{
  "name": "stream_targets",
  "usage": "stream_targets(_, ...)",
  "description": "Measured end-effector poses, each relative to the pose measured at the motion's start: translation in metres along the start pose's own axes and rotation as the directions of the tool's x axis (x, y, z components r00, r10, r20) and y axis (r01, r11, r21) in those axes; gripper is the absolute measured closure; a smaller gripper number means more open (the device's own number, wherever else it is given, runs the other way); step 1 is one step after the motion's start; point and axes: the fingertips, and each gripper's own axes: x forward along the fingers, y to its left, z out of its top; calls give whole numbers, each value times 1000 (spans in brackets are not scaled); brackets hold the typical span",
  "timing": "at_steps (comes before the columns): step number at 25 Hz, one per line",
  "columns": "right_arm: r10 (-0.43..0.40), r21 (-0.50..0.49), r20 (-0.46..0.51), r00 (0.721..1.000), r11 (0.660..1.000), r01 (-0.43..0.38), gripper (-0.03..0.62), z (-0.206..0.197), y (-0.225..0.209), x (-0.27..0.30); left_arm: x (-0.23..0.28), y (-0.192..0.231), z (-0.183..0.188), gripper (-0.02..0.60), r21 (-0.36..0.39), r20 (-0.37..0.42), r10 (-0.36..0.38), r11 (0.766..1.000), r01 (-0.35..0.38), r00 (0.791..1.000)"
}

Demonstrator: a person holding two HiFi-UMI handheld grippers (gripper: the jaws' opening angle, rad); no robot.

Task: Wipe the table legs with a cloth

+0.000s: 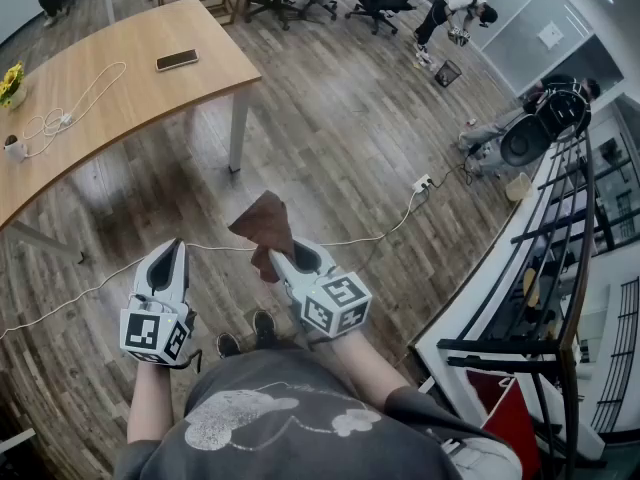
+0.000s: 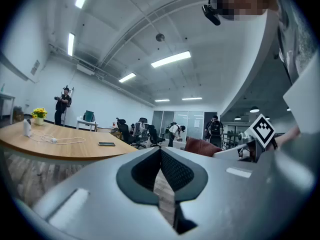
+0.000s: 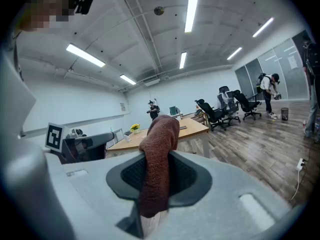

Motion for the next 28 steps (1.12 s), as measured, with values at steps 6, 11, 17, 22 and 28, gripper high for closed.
stream_targets(6, 12, -15, -15, 1000, 1000, -13, 510, -5, 12, -5, -8, 1, -7, 561, 21, 6, -10, 1000, 10, 1000)
stream_targets(11, -1, -18, -21, 1000, 1000, 0, 510, -8, 13, -8, -12, -4, -15, 561, 15, -17, -30, 999, 30, 999)
stream_targets(17, -37, 0, -31, 999, 999, 37, 510, -19, 12, -13, -17, -5, -21, 561, 4, -31, -45, 999, 45, 999)
stream_targets(22, -111, 56, 17, 994, 992, 110, 510, -21, 4, -21, -22, -4, -24, 561, -12, -29, -59, 998, 59, 998)
stream_targets(28, -152, 80, 1, 988, 985, 152, 508, -31, -6, -22, -20, 2, -34, 561, 4, -67, -68, 998, 69, 995)
